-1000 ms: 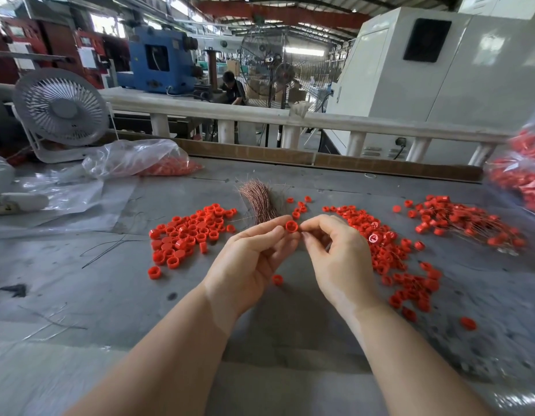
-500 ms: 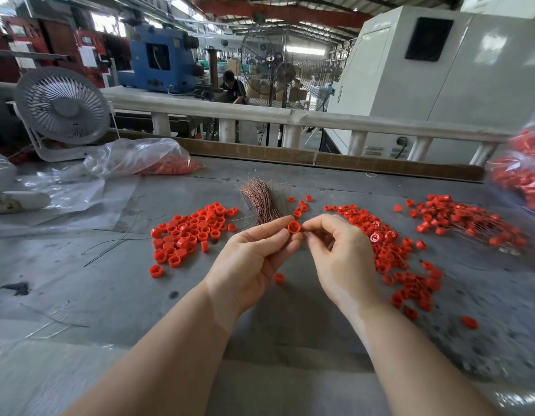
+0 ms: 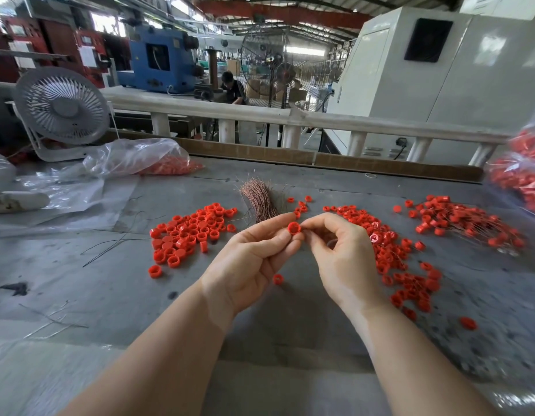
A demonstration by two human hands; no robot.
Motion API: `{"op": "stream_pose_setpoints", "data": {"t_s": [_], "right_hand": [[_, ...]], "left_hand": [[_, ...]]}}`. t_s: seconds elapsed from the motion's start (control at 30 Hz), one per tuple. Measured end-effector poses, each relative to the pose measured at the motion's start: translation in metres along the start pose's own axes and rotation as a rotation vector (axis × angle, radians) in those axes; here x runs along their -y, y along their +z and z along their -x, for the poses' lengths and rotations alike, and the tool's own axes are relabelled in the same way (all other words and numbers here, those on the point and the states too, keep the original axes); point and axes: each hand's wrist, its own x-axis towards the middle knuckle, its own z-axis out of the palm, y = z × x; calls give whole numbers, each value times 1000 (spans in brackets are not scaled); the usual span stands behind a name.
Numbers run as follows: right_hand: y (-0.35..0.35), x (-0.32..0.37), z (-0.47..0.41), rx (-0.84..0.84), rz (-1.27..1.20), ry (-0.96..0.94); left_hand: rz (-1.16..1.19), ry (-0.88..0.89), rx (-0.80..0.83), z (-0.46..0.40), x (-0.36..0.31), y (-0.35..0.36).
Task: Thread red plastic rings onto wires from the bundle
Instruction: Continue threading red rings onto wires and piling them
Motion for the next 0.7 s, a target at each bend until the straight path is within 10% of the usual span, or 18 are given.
{"op": "stream_pose_setpoints", "data": {"t_s": [0.7], "right_hand": [[2,-2,-1,-85,-14,-66]], "left_hand": [[135,1,-8,2,-3,2]]}}
